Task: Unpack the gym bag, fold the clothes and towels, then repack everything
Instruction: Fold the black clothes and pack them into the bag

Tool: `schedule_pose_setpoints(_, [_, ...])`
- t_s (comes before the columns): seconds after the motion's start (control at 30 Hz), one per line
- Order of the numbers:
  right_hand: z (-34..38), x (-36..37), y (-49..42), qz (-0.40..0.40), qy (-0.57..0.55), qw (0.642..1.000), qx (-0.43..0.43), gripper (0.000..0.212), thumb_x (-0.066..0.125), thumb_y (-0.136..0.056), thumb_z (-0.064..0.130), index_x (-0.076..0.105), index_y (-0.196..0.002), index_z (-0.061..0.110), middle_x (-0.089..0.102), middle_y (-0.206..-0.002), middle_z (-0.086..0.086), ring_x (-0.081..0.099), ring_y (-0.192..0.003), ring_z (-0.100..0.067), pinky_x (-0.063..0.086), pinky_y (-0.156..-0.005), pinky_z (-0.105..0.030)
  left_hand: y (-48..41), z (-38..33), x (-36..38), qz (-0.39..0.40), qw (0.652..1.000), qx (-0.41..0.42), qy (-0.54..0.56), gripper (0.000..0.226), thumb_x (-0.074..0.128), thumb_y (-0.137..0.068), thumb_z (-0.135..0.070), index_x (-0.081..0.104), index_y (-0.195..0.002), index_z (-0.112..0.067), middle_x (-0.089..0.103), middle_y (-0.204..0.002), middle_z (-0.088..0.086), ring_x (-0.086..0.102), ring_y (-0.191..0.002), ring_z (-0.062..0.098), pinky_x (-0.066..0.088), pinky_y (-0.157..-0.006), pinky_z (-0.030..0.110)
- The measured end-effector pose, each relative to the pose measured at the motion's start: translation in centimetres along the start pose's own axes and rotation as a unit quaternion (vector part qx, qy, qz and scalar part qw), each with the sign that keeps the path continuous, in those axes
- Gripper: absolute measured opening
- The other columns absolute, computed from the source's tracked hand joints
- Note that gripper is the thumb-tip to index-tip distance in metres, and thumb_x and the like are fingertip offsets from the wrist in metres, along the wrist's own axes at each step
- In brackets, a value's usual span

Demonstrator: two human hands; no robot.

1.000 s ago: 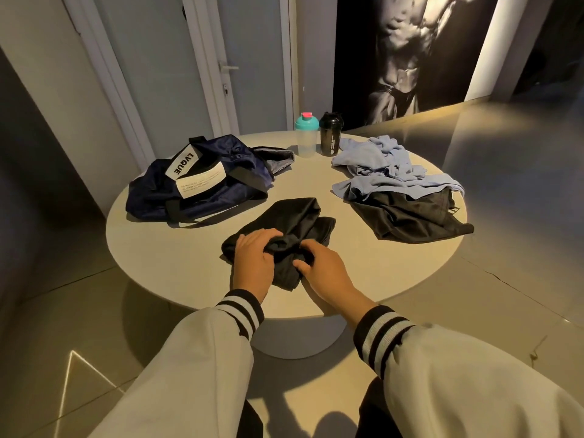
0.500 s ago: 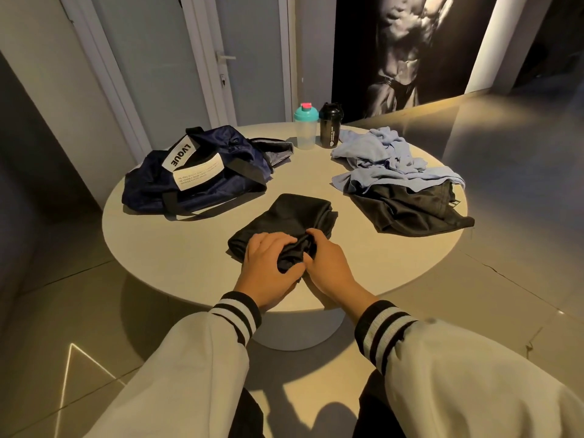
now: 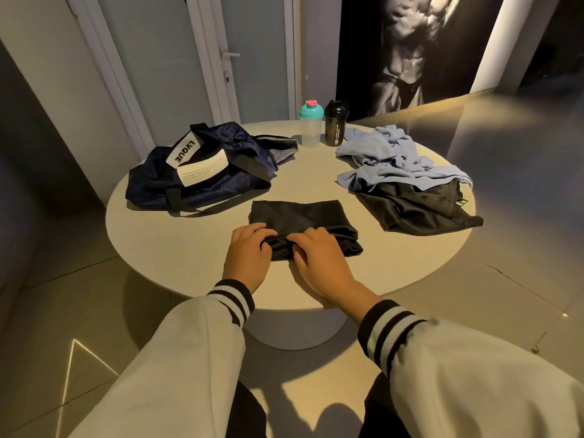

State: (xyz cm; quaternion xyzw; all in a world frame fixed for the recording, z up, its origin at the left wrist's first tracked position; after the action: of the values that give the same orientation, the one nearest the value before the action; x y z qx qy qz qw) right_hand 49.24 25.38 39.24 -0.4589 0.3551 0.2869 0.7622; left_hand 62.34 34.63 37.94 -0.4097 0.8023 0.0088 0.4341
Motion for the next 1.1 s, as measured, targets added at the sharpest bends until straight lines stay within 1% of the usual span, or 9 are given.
schedule_pose_setpoints(0.1, [-0.2,-0.1,-0.6,-0.065,0.005,0.998,0.008,0.022,0.062,-0.096,0.02,0.069,-0.116,0.013,0.062,-0.105,-0.006,0.052,-0.095,-0.025,0.049,-0.077,-0.036,0.5,-0.8,-0.2,-0.01,0.999,0.025,0.018,0.032,0.052,-0.101,-0.023,0.059,-0.132,-0.024,0.055,-0.136,-0.005,0.039,-0.131,0.009,0.037,-0.108,0.026])
schedule_pose_setpoints(0.2, [-0.7,1.1,-0.9,-0.029,0.057,0.997,0.042,0.024,0.062,-0.095,0.019,0.07,-0.117,0.014,0.06,-0.112,-0.006,0.052,-0.099,-0.028,0.049,-0.078,-0.037,0.6,-0.8,-0.1,-0.004,1.0,0.017,-0.011,0.035,0.05,-0.103,-0.026,0.055,-0.138,-0.022,0.053,-0.139,-0.003,0.039,-0.133,0.012,0.04,-0.112,0.032])
schedule_pose_setpoints(0.27, [-1.0,1.6,-0.8,-0.017,0.075,0.996,0.043,0.025,0.061,-0.096,0.018,0.07,-0.119,0.015,0.062,-0.114,-0.007,0.054,-0.097,-0.03,0.049,-0.076,-0.04,0.6,-0.7,0.3,-0.004,0.997,0.021,-0.078,0.036,0.05,-0.103,-0.024,0.055,-0.139,-0.022,0.051,-0.142,-0.002,0.039,-0.132,0.017,0.041,-0.111,0.037])
schedule_pose_setpoints(0.33, [-0.9,1.6,-0.7,-0.016,0.081,0.996,0.038,0.025,0.061,-0.095,0.017,0.07,-0.119,0.015,0.064,-0.111,-0.007,0.055,-0.096,-0.029,0.049,-0.074,-0.04,0.5,-0.8,0.5,-0.013,0.992,0.024,-0.125,0.034,0.049,-0.103,-0.025,0.057,-0.136,-0.024,0.051,-0.138,-0.003,0.042,-0.122,0.019,0.044,-0.104,0.037])
schedule_pose_setpoints(0.5, [-0.8,1.6,-0.9,-0.006,0.096,0.992,0.077,0.012,0.06,-0.096,0.021,0.066,-0.105,0.017,0.059,-0.096,-0.004,0.05,-0.085,-0.023,0.046,-0.067,-0.036,0.4,-0.8,1.1,-0.009,0.996,-0.009,-0.084,0.021,0.048,-0.105,-0.022,0.059,-0.123,-0.021,0.047,-0.129,-0.002,0.06,-0.095,0.017,0.057,-0.086,0.039])
schedule_pose_setpoints(0.63, [-1.0,1.4,-1.0,-0.019,0.087,0.991,0.099,0.006,0.062,-0.095,0.018,0.064,-0.1,0.016,0.059,-0.1,-0.005,0.051,-0.086,-0.023,0.045,-0.068,-0.035,0.4,-1.3,0.9,-0.038,0.997,-0.021,-0.064,0.016,0.05,-0.104,-0.023,0.06,-0.117,-0.025,0.051,-0.126,-0.006,0.06,-0.089,0.012,0.058,-0.082,0.033])
schedule_pose_setpoints(0.8, [-1.5,1.2,-0.6,-0.048,0.081,0.99,0.104,0.021,0.055,-0.099,0.02,0.066,-0.116,0.016,0.065,-0.114,-0.005,0.053,-0.1,-0.027,0.044,-0.079,-0.038,1.3,-1.7,0.4,-0.051,0.997,0.001,-0.052,0.012,0.049,-0.105,-0.024,0.056,-0.115,-0.024,0.05,-0.121,-0.006,0.059,-0.08,0.01,0.054,-0.071,0.025])
schedule_pose_setpoints(0.93, [-1.6,0.8,-0.7,-0.051,0.062,0.989,0.124,0.011,0.056,-0.099,0.02,0.067,-0.1,0.02,0.065,-0.101,0.0,0.05,-0.09,-0.02,0.044,-0.075,-0.035,1.4,-2.2,0.5,-0.05,0.995,0.041,-0.074,0.007,0.05,-0.104,-0.02,0.053,-0.111,-0.021,0.048,-0.123,-0.003,0.058,-0.082,0.012,0.055,-0.069,0.026])
schedule_pose_setpoints(1.1, [-0.9,-0.2,-0.2,-0.102,-0.017,0.99,0.099,0.012,0.066,-0.094,0.014,0.065,-0.106,0.015,0.065,-0.1,-0.004,0.054,-0.089,-0.022,0.051,-0.073,-0.038,1.6,-2.7,0.8,-0.036,0.996,0.029,-0.078,0.005,0.047,-0.104,-0.021,0.048,-0.109,-0.023,0.048,-0.121,-0.004,0.057,-0.088,0.013,0.052,-0.072,0.025])
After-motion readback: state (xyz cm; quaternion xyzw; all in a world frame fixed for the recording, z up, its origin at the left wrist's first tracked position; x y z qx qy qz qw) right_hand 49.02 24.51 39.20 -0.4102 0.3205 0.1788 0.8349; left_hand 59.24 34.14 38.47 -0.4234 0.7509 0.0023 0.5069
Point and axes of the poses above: each hand's wrist, its own y-axis away from the middle knuckle, its own x-axis out of the palm, z = x × y, the point moved 6 cm from there along -y, towards the middle knuckle
